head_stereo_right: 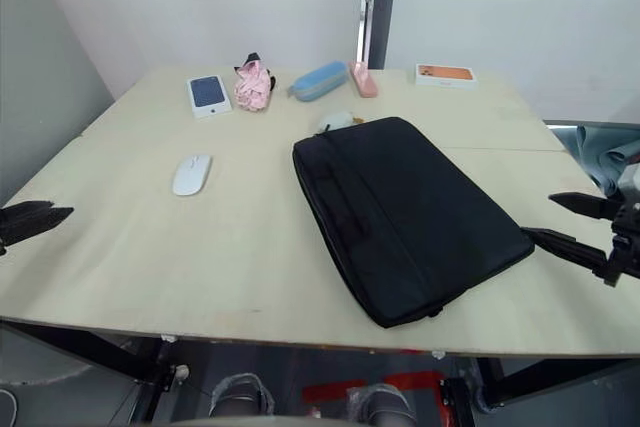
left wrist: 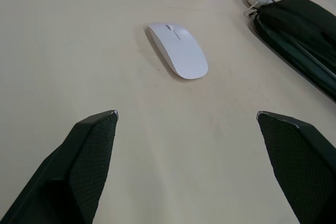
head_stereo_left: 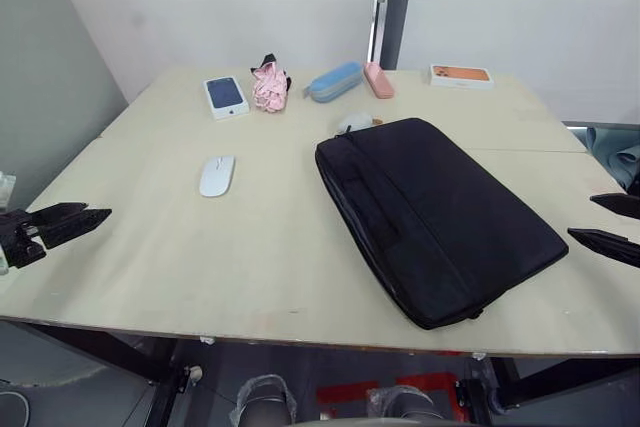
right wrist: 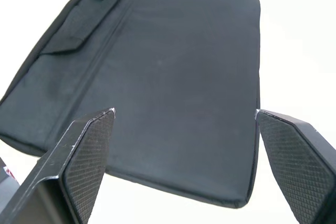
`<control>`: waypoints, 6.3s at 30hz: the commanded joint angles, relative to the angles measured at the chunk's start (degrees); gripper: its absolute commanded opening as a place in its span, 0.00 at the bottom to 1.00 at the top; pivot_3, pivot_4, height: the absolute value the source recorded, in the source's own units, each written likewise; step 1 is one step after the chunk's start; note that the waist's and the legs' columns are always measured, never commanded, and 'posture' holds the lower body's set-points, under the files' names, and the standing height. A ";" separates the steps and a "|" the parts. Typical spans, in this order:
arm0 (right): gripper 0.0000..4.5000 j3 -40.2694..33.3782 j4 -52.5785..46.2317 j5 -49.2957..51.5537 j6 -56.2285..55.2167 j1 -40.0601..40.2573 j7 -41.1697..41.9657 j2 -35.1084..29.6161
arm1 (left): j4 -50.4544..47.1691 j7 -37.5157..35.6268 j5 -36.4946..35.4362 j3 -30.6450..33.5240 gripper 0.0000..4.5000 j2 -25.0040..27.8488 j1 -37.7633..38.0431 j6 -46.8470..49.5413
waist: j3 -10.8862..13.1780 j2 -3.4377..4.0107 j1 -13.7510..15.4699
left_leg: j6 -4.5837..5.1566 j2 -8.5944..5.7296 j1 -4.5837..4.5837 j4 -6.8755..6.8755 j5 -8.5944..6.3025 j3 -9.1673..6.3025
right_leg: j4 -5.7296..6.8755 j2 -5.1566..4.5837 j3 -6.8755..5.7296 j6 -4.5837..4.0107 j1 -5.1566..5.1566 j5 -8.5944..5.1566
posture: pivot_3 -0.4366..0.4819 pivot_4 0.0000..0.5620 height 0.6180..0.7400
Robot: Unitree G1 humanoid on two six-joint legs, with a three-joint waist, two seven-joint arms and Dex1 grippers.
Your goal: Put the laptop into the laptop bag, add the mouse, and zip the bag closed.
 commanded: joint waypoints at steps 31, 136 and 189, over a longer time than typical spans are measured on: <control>1.00 23.38 -22.36 18.88 7.45 -30.72 -16.15 -2.53 | 5.70 44.38 22.38 -20.27 0.99 -28.19 -33.50 -0.01 | -0.16 0.08 0.33 | -0.01 -0.03 -0.18 0.40 0.11 -0.15 | 0.41 0.00 -0.05 -0.01 -0.02 0.02 | 0.48 0.27 1.00; 0.00 36.06 -16.32 -2.22 44.78 -62.33 -48.40 35.98 | -5.18 2.02 26.47 -41.87 0.64 -38.51 -34.00 -21.43 | -0.06 0.23 -0.17 | -0.78 -0.11 -0.18 -0.72 0.54 -0.08 | 0.06 0.03 -0.11 0.23 -0.33 0.14 | 0.48 0.27 1.00; 0.00 39.95 -16.53 0.58 40.94 -55.58 -49.05 34.14 | -21.75 -14.42 7.45 -28.66 0.99 -13.84 -22.86 -2.34 | 0.03 0.37 0.10 | -0.77 -0.10 -0.20 -0.75 0.56 -0.09 | 0.00 0.03 -0.15 -0.04 -0.36 0.00 | 0.48 0.27 1.00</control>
